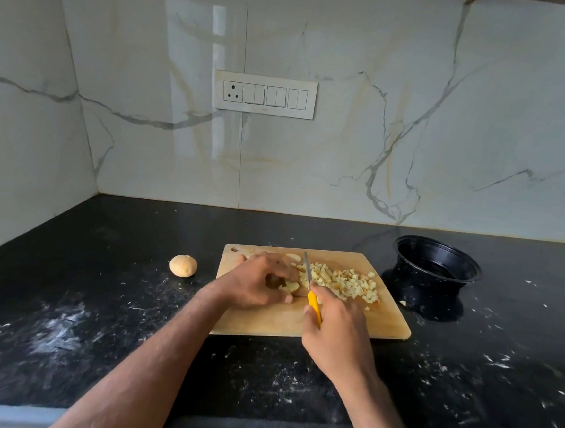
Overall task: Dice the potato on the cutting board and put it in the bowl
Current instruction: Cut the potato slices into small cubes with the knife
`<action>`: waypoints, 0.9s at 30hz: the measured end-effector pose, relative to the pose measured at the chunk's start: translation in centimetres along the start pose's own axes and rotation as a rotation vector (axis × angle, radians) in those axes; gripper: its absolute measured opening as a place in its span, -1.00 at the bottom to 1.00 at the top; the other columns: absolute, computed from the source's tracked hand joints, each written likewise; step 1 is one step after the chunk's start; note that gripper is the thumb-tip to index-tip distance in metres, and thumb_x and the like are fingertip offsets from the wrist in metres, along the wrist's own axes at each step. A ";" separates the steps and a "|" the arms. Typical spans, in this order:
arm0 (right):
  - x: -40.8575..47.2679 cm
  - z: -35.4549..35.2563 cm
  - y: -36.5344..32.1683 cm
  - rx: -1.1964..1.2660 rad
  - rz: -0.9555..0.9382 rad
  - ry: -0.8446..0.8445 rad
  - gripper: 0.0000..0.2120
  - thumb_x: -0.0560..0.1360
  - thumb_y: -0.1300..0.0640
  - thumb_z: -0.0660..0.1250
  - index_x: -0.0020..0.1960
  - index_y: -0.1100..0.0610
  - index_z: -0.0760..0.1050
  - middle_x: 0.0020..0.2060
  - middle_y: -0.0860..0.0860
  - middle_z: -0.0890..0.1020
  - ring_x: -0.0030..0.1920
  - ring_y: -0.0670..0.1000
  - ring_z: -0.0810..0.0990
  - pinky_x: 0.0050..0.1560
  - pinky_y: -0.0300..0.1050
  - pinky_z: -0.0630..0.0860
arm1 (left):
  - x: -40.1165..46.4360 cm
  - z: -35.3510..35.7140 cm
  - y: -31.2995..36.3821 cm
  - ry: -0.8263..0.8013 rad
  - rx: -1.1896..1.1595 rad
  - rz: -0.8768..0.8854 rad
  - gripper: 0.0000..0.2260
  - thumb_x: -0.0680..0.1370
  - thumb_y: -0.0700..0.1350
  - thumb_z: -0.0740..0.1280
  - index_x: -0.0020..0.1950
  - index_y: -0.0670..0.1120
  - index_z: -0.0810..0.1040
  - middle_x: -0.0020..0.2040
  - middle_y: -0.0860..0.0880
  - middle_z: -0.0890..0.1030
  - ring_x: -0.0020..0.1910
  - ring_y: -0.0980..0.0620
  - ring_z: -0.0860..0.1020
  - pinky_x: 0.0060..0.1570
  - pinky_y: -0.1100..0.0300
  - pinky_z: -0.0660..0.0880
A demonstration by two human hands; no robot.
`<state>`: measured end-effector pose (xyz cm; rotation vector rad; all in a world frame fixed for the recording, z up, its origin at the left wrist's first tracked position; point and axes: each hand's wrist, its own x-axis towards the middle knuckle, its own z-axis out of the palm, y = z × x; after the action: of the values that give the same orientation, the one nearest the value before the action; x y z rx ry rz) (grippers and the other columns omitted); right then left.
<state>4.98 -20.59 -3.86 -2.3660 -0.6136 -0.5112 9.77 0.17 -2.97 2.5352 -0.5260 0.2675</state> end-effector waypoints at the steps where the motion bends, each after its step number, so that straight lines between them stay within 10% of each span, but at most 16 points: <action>1: 0.0 0.2 0.1 -0.024 -0.014 0.016 -0.57 0.56 0.08 0.34 0.43 0.04 0.50 -0.36 -0.10 0.61 -0.38 -0.06 0.47 -0.24 -0.12 0.58 | 0.1 0.0 -0.1 0.007 -0.011 0.004 -0.67 0.49 0.04 0.53 0.22 0.01 0.69 0.15 0.18 0.58 0.11 0.18 0.50 0.17 0.10 0.46; 5: 0.0 0.4 0.2 -0.089 -0.037 0.075 -0.58 0.52 0.09 0.40 0.37 0.07 0.55 -0.38 -0.06 0.66 -0.47 -0.15 0.35 -0.33 -0.22 0.46 | 0.5 0.3 -0.1 0.043 -0.013 -0.027 -0.75 0.50 0.03 0.52 0.16 0.03 0.71 0.16 0.18 0.63 0.14 0.19 0.54 0.22 0.12 0.49; 11: -0.6 0.4 0.4 -0.077 -0.046 0.030 -0.55 0.56 0.04 0.33 0.44 0.04 0.48 -0.12 -0.03 0.74 -0.19 -0.03 0.69 -0.06 -0.11 0.66 | 0.7 0.7 0.7 0.074 0.017 -0.055 -0.86 0.51 -0.05 0.51 0.06 0.06 0.71 -0.12 0.29 0.57 -0.09 0.27 0.52 -0.10 0.41 0.41; 16: -0.6 0.4 0.4 -0.075 -0.028 0.054 -0.55 0.57 0.02 0.32 0.45 0.03 0.47 -0.04 -0.04 0.74 -0.10 -0.01 0.70 0.03 -0.12 0.64 | 0.8 1.4 2.0 0.136 0.103 -0.109 -0.92 0.48 -0.10 0.46 -0.05 -0.01 0.72 -0.16 0.07 0.63 -0.15 0.06 0.54 -0.08 0.04 0.56; 27: -0.6 0.3 0.3 -0.046 -0.011 0.069 -0.54 0.56 0.04 0.34 0.45 0.04 0.47 0.01 0.00 0.74 -0.09 0.03 0.70 0.00 -0.03 0.67 | 1.8 2.9 3.5 0.264 0.242 -0.342 -0.84 0.44 0.07 0.41 -0.19 0.00 0.66 -0.20 0.06 0.61 -0.20 -0.01 0.54 -0.28 0.17 0.50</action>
<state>4.72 -20.78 -4.53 -2.3782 -0.5902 -0.6149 10.17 -4.67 -3.31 2.7071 0.0476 0.5545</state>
